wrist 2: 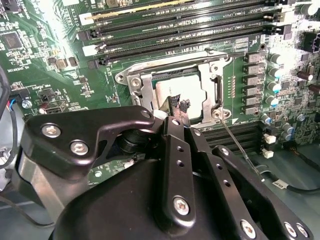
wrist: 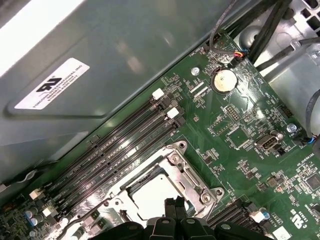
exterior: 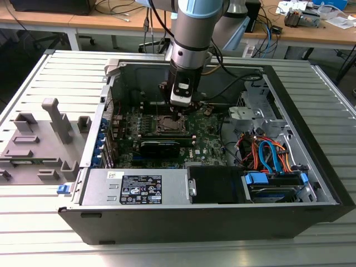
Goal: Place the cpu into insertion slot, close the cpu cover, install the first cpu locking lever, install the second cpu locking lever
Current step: 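Install the first cpu locking lever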
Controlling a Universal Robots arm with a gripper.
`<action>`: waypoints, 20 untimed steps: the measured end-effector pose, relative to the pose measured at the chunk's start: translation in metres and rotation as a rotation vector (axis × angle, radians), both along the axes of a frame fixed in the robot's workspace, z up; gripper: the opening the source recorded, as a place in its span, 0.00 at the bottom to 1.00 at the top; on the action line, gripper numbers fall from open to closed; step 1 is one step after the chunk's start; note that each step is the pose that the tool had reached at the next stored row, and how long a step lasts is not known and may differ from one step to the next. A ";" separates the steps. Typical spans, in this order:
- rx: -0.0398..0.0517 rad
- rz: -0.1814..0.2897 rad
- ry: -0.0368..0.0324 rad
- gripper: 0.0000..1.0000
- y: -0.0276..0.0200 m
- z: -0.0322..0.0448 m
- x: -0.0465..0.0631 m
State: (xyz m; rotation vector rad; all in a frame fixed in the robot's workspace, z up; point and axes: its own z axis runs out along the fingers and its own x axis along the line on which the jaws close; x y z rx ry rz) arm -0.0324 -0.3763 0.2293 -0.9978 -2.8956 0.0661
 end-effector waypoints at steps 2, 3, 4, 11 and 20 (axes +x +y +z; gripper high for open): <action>0.0001 0.008 0.0000 0.11 0.0000 0.0000 0.000; 0.0002 0.011 0.0000 0.11 0.0000 0.0000 0.000; 0.0002 0.014 0.0000 0.11 0.0000 0.0000 0.000; 0.0008 0.035 0.0000 0.11 0.0000 0.0000 0.000; 0.0014 0.071 0.0000 0.11 0.0000 0.0000 0.000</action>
